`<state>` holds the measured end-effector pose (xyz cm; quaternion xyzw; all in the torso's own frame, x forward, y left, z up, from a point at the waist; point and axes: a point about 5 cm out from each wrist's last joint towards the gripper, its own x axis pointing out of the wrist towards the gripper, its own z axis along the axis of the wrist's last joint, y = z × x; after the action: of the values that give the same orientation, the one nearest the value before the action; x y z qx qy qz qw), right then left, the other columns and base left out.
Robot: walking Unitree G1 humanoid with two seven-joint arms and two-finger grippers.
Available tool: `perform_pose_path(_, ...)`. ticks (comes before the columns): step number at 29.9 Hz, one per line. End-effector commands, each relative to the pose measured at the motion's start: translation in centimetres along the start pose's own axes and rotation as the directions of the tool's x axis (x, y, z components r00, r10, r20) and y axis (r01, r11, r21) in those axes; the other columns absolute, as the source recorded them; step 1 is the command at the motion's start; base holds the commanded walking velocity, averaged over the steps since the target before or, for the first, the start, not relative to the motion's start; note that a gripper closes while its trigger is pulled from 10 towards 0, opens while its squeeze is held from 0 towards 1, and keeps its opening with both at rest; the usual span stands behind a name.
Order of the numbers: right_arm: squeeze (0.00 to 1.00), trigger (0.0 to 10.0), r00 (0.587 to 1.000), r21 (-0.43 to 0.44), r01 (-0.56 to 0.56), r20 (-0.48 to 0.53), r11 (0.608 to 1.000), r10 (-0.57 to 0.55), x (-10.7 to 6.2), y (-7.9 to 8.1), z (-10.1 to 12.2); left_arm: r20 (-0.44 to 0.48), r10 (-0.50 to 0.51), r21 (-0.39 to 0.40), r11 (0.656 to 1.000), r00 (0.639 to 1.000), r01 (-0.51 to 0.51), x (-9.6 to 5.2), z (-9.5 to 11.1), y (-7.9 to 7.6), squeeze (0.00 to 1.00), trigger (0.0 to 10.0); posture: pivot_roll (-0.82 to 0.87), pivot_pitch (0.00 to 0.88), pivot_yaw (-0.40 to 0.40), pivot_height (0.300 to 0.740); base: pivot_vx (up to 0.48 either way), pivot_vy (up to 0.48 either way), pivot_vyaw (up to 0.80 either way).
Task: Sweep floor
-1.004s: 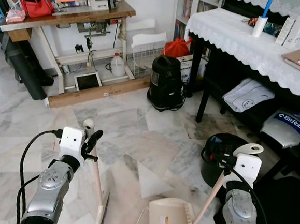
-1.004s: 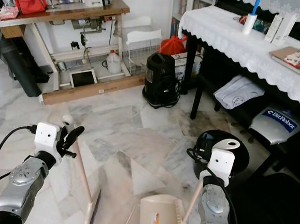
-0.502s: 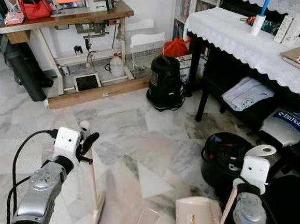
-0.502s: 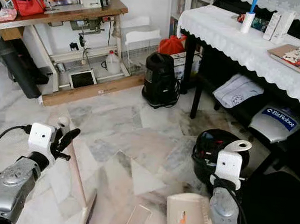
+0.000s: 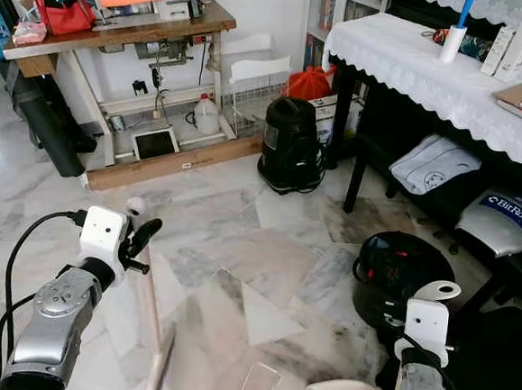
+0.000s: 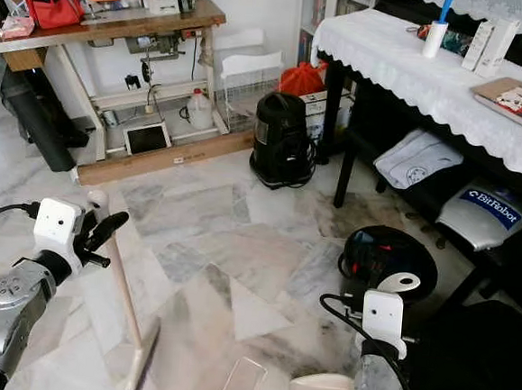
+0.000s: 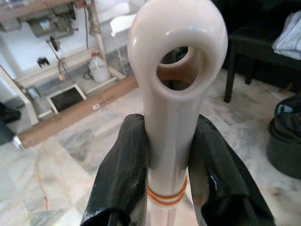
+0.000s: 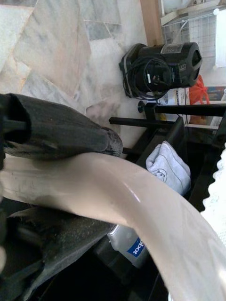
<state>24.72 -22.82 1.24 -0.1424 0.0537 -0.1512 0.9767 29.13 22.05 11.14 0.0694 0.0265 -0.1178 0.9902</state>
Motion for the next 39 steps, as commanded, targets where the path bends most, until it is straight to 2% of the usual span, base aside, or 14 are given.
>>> perform_pose_path(1,0.00,10.0,0.998,-0.018,-0.035,-0.051,0.999,0.034,-0.6,0.7,-0.9,0.018,-0.009,0.008,1.000,1.000,0.009,0.2,0.7,0.0,0.00,10.0,0.05,0.000,0.094,0.740,0.000,0.000,0.00)
perform_pose_path(7,0.00,10.0,1.000,-0.026,-0.004,0.015,1.000,0.005,0.8,0.1,0.5,0.023,-0.009,0.004,1.000,1.000,0.009,0.3,0.9,-0.1,0.00,10.0,0.05,0.000,0.092,0.740,0.000,0.000,0.00)
perform_pose_path(10,0.00,10.0,0.997,-0.029,0.016,0.073,0.999,-0.014,2.0,-0.7,1.9,0.024,-0.007,0.003,1.000,1.000,0.007,0.2,1.0,0.0,0.00,10.0,0.05,0.000,0.094,0.740,0.000,0.000,0.00)
perform_pose_path(15,0.00,10.0,0.996,-0.041,0.033,0.088,0.999,-0.030,2.9,-1.4,2.5,0.032,-0.004,0.006,1.000,0.999,0.004,0.2,1.1,0.1,0.00,10.0,0.06,0.000,0.096,0.740,0.000,0.000,0.00)
perform_pose_path(27,0.00,10.0,0.991,-0.031,0.055,0.126,0.998,-0.050,3.4,-1.5,3.3,0.070,-0.025,0.013,1.000,0.997,0.024,0.7,1.9,0.0,0.00,10.0,0.05,0.000,0.108,0.740,0.000,0.000,0.00)
perform_pose_path(30,0.00,10.0,0.988,-0.012,0.069,0.138,0.998,-0.066,3.6,-1.6,3.6,0.073,-0.030,0.017,0.999,0.997,0.029,0.7,2.1,0.0,0.00,10.0,0.06,0.000,0.110,0.740,0.000,0.000,0.00)
perform_pose_path(33,0.00,10.0,0.987,0.050,0.095,0.129,0.994,-0.101,3.8,-1.5,3.8,0.081,-0.037,0.021,0.999,0.996,0.036,0.8,2.3,-0.1,0.00,10.0,0.05,0.000,0.113,0.740,0.000,0.000,0.00)
perform_pose_path(39,0.00,10.0,0.986,0.054,0.102,0.128,0.993,-0.109,3.9,-1.4,3.9,0.092,-0.043,0.020,0.999,0.995,0.041,1.0,2.5,-0.2,0.00,10.0,0.06,0.000,0.115,0.740,0.000,0.000,0.00)
